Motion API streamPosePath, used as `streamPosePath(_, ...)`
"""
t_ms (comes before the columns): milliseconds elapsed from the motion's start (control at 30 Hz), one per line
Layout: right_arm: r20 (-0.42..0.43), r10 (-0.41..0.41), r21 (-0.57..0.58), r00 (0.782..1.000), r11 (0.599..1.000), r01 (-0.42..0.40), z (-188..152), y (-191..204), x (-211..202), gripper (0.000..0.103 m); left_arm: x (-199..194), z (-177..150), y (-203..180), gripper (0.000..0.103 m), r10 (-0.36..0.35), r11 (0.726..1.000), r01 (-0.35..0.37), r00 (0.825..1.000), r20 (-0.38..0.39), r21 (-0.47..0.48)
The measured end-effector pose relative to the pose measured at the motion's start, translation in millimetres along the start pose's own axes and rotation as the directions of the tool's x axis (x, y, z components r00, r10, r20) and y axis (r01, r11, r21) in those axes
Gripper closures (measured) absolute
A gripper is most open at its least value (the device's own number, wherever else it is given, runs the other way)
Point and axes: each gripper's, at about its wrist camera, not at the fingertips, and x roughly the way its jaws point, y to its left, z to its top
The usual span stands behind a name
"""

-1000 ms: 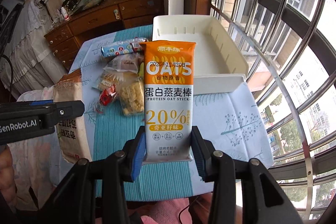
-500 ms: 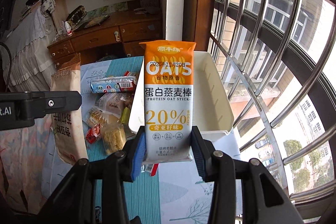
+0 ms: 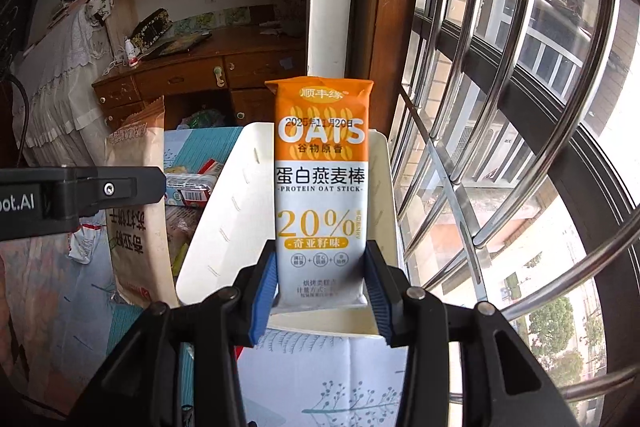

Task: Organize snacks
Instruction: 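Lift both snacks and carry them over the white tray, then open both grippers to drop the snacks into the white tray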

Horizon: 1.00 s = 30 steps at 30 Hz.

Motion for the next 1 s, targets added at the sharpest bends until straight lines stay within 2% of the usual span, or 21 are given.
streamPosePath(133, -0.006, 0.026, -0.006, 1.0, 1.0, -0.026, 7.1, -12.1, 16.3, 0.061, 16.6, 10.0, -6.7, 0.05, 0.015, 1.0, -0.015, 1.0, 0.0, -0.008)
streamPosePath(233, -0.016, 0.047, -0.006, 0.999, 0.999, -0.047, 11.1, -20.2, 29.5, 0.061, 26.6, 14.7, -15.6, 0.047, 0.017, 0.999, -0.016, 1.0, -0.01, 0.027)
streamPosePath(267, -0.016, 0.057, -0.003, 0.998, 0.998, -0.057, 13.1, -22.5, 33.5, 0.061, 28.6, 15.7, -18.2, 0.043, 0.024, 0.999, -0.024, 1.0, -0.009, 0.033)
streamPosePath(300, -0.021, 0.07, 0.001, 0.997, 0.998, -0.07, 14.2, -24.4, 37.8, 0.061, 30.2, 17.3, -19.8, 0.031, 0.029, 0.999, -0.028, 1.0, -0.007, 0.03)
streamPosePath(367, -0.04, 0.094, 0.007, 0.995, 0.996, -0.094, 16.3, -26.4, 45.4, 0.06, 31.5, 19.3, -21.5, 0.023, 0.027, 0.999, -0.027, 1.0, 0.001, 0.027)
streamPosePath(467, -0.058, 0.114, 0.015, 0.992, 0.993, -0.113, 17.1, -27.6, 52.8, 0.056, 32.3, 20.9, -21.0, 0.023, 0.038, 0.999, -0.038, 0.999, 0.004, 0.023)
streamPosePath(533, -0.06, 0.122, 0.022, 0.991, 0.992, -0.12, 16.1, -28.7, 54.9, 0.047, 33.2, 19.6, -18.5, 0.023, 0.036, 0.999, -0.036, 0.999, -0.001, 0.014)
streamPosePath(667, -0.064, 0.124, 0.036, 0.99, 0.992, -0.122, 15.8, -31.5, 57.0, 0.047, 31.2, 15.3, -10.9, 0.023, 0.042, 0.999, -0.042, 0.999, -0.003, -0.012)
streamPosePath(833, -0.071, 0.133, 0.058, 0.989, 0.99, -0.129, 15.1, -33.2, 58.0, 0.047, 22.2, 6.9, -0.4, 0.023, 0.107, 0.994, -0.106, 0.994, 0.01, -0.024)
streamPosePath(1000, -0.089, 0.163, 0.081, 0.983, 0.984, -0.156, 11.2, -30.5, 60.2, 0.046, 11.6, -10.2, 18.3, 0.023, 0.14, 0.986, -0.139, 0.99, -0.003, -0.094)
